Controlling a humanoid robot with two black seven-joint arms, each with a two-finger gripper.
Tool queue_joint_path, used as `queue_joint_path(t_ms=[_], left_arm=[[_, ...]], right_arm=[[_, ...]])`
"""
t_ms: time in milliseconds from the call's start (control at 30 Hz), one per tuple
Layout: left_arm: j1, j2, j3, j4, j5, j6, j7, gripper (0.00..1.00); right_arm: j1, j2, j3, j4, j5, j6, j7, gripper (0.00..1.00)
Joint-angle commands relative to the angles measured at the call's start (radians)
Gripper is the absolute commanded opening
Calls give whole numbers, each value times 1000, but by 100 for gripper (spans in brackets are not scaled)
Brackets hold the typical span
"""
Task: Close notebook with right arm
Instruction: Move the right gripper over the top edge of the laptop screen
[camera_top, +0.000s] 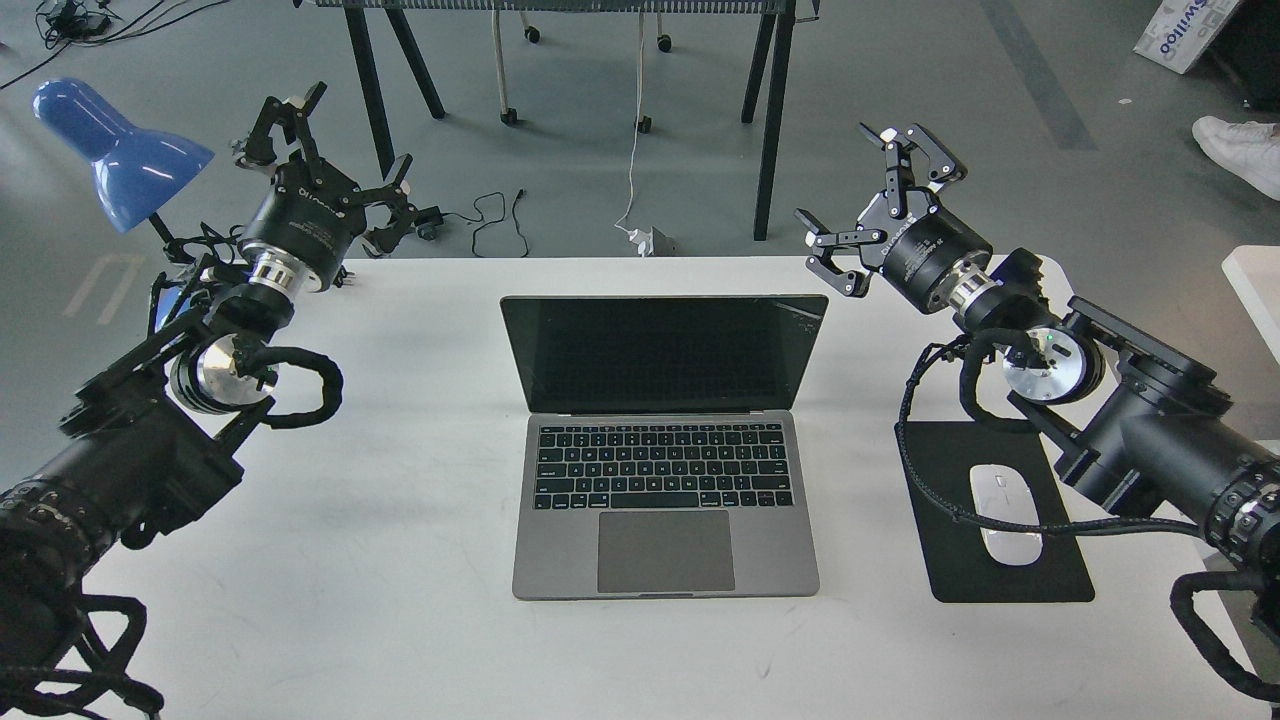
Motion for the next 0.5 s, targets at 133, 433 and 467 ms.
queue_joint_path(t_ms=[133, 433, 467], left_arm=[[0, 0, 2, 0, 0, 0, 0, 100], [0, 0, 2, 0, 0, 0, -2, 100], [0, 0, 2, 0, 0, 0, -2, 100]], right_arm=[[-1, 17, -11, 4, -28, 0, 0, 100], [-70, -39, -34, 140, -48, 0, 0, 100], [-84, -52, -34, 162, -62, 0, 0, 100]])
